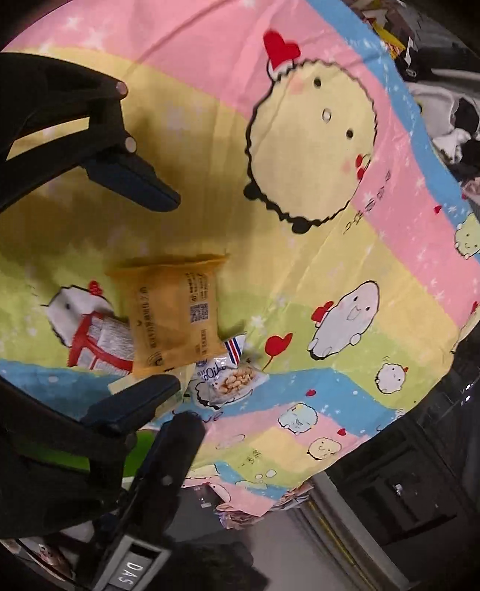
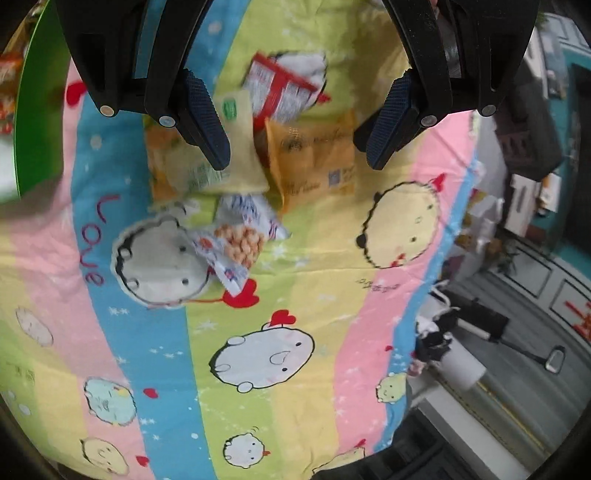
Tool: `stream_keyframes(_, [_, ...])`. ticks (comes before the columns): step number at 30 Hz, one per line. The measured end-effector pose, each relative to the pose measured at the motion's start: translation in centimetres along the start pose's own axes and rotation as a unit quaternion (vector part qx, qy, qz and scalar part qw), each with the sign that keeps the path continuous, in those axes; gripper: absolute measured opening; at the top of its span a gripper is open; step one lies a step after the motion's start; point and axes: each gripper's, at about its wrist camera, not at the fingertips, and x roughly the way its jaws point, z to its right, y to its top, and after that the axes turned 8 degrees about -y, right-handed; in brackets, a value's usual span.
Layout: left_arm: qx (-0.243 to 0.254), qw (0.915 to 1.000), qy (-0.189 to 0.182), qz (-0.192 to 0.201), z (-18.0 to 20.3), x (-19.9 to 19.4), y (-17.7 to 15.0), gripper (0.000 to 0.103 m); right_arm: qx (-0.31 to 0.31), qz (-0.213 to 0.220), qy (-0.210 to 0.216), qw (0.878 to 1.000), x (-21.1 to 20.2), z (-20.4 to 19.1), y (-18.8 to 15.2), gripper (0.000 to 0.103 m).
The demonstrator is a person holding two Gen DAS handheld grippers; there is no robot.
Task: Organize snacks
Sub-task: 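Grasp the yellow bread bag with the right tool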
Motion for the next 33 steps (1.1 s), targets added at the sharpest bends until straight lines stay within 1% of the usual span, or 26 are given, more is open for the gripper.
stream_keyframes(2, [-0.012, 0.9998, -0.001, -0.018, -0.6, 1.1, 0.0, 0.085, -0.004, -0.010, 0.014, 1.000, 1.0, -0.1, 0.5, 0.077])
stream_keyframes(4, [-0.021, 0.9991, -0.016, -0.033, -0.8, 1.9, 0.0, 0.080, -0.001, -0.025, 0.034, 0.999, 2.3, -0.1, 0.9, 0.077])
stream_keyframes(6, [-0.009, 0.9994, -0.016, -0.030, -0.6, 2.2, -0.3, 0.077, 0.000, -0.032, 0.033, 0.999, 3.6, -0.2, 1.1, 0.076])
stream_keyframes(8, [0.008, 0.9996, -0.005, -0.028, -0.1, 2.4, -0.6, 0.071, -0.005, -0.043, 0.021, 0.999, 5.0, -0.6, 1.2, 0.070])
stream_keyframes(9, [0.014, 0.9995, -0.004, -0.028, 0.1, 2.5, -0.7, 0.069, -0.007, -0.054, 0.022, 0.998, 5.6, -0.8, 1.1, 0.069])
stream_keyframes(10, [0.017, 0.9994, -0.009, -0.031, 0.0, 2.7, -0.8, 0.063, -0.008, -0.062, 0.025, 0.998, 6.1, -0.9, 1.1, 0.069])
stream_keyframes(11, [0.016, 0.9991, -0.016, -0.036, 0.0, 2.9, -0.8, 0.060, -0.011, -0.069, 0.030, 0.997, 6.7, -1.2, 0.8, 0.069])
stream_keyframes(12, [0.014, 0.9988, -0.022, -0.042, -0.1, 2.9, -0.9, 0.058, -0.014, -0.072, 0.031, 0.997, 7.0, -1.4, 0.7, 0.069])
stream_keyframes(13, [0.018, 0.9988, -0.017, -0.043, 0.0, 3.1, -0.9, 0.056, -0.017, -0.071, 0.030, 0.997, 7.3, -1.6, 0.5, 0.068])
stream_keyframes(14, [0.024, 0.9987, -0.013, -0.044, 0.1, 3.1, -1.0, 0.054, -0.018, -0.070, 0.033, 0.997, 7.4, -1.6, 0.4, 0.061])
stream_keyframes(16, [0.024, 0.9987, -0.011, -0.043, 0.1, 3.1, -1.0, 0.052, -0.010, -0.074, 0.050, 0.996, 7.7, -1.5, 0.2, 0.060])
stream_keyframes(19, [0.028, 0.9987, -0.004, -0.043, 0.6, 2.7, -1.1, 0.051, -0.005, -0.067, 0.055, 0.996, 7.1, -1.3, 0.0, 0.058])
stream_keyframes(21, [0.039, 0.9984, -0.002, -0.040, 1.4, 1.9, -1.5, 0.051, -0.001, -0.062, 0.058, 0.996, 6.4, -1.2, -0.3, 0.058])
stream_keyframes(25, [0.061, 0.9975, -0.018, -0.030, 2.9, 0.5, -2.8, 0.052, 0.002, -0.034, 0.056, 0.998, 3.7, -0.9, -1.5, 0.058])
stream_keyframes(27, [0.070, 0.9968, -0.023, -0.031, 3.6, 0.0, -3.8, 0.052, 0.006, -0.026, 0.051, 0.998, 2.4, -0.6, -2.7, 0.058])
stream_keyframes(30, [0.089, 0.9952, -0.022, -0.033, 4.8, -0.9, -5.7, 0.052, 0.017, -0.014, 0.055, 0.998, 0.8, 0.2, -4.8, 0.058])
stream_keyframes(33, [0.111, 0.9926, -0.024, -0.043, 6.1, -1.2, -7.5, 0.052, 0.032, -0.001, 0.054, 0.998, -0.4, 1.2, -6.6, 0.058])
